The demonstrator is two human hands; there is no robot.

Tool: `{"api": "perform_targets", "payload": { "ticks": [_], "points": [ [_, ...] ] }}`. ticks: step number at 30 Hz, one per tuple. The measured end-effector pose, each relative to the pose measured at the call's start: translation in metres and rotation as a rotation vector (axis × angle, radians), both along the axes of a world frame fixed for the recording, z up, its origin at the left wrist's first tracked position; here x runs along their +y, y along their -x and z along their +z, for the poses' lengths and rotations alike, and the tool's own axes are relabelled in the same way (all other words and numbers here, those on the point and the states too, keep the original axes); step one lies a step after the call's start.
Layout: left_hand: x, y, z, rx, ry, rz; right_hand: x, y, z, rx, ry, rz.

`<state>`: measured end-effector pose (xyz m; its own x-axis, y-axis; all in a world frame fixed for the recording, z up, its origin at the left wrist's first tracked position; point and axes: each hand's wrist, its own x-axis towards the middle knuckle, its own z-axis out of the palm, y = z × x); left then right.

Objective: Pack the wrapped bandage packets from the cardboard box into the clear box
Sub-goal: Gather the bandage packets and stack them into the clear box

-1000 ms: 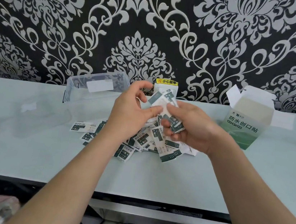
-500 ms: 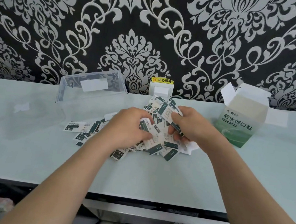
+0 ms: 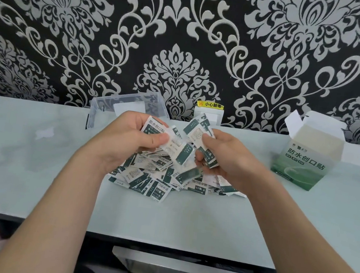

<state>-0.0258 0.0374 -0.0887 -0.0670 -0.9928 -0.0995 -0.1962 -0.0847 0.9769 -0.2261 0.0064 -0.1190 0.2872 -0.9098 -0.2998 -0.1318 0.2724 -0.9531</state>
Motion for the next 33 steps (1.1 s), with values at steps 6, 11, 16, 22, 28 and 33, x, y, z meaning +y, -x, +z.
{"api": "perform_targets", "payload": {
  "ticks": [6,11,16,22,28,33],
  "points": [
    [-0.003,0.016,-0.007,-0.012,0.099,0.153,0.008,-0.01,0.011,-0.334,-0.235,0.15],
    [-0.007,0.02,-0.013,-0.248,0.242,0.189,0.008,-0.021,0.01,-0.36,-0.259,0.164],
    [-0.009,0.025,-0.019,-0.48,0.322,0.083,0.007,-0.026,0.008,-0.295,-0.218,0.193],
    [-0.003,0.024,-0.019,-0.395,0.297,-0.098,0.006,-0.032,0.01,-0.259,-0.177,0.112],
    [-0.006,0.019,-0.019,-0.37,0.432,0.15,0.006,-0.034,0.015,-0.299,-0.087,-0.014],
    [-0.005,0.022,-0.016,-0.211,0.327,0.111,0.006,-0.037,0.015,-0.341,-0.066,-0.169]
  ]
}}
